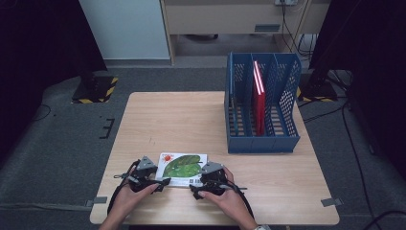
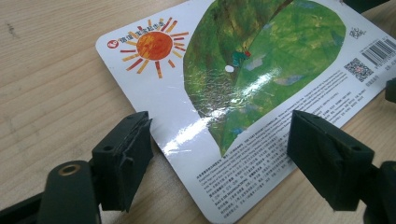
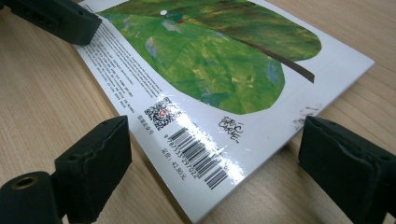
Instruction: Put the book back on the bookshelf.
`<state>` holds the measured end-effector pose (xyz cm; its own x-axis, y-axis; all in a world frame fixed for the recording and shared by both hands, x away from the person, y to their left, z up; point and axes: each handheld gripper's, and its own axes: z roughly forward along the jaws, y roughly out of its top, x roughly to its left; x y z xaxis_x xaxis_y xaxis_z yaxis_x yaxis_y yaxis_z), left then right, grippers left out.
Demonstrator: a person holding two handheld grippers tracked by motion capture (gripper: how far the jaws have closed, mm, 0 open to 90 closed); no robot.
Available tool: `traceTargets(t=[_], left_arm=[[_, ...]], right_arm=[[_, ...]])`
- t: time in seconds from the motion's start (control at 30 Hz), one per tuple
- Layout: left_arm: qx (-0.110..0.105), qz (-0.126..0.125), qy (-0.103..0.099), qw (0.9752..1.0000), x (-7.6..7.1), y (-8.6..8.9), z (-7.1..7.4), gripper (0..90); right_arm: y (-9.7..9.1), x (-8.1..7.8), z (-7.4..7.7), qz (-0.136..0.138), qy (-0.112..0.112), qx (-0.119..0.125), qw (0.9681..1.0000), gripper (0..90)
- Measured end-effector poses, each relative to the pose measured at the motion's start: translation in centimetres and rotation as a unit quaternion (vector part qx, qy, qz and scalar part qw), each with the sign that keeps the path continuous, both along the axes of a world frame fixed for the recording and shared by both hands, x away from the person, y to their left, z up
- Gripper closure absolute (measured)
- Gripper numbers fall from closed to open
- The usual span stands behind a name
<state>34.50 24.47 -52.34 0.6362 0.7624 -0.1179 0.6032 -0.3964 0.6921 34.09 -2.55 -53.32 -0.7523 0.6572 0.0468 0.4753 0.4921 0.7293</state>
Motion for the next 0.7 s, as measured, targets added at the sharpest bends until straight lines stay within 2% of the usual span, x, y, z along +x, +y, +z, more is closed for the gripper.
traceTargets(t=[0.4,0.53,0.7], left_arm=[[-0.002,-0.004,-0.001,1.0,-0.03,-0.38,-0.05,21.0],[-0.002,-0.009,0.001,1.0,-0.05,-0.48,-0.02,21.0],[-0.006,-0.014,0.001,0.9999,0.13,-0.38,0.09,19.9]], right_arm=[[0.11,0.01,-0.26,-0.001,-0.02,-0.022,0.9996,6.5],[0.02,0.04,-0.39,-0.001,-0.018,-0.031,0.9994,4.4],[-0.14,0.21,-0.56,-0.007,-0.006,-0.023,0.9997,3.6]])
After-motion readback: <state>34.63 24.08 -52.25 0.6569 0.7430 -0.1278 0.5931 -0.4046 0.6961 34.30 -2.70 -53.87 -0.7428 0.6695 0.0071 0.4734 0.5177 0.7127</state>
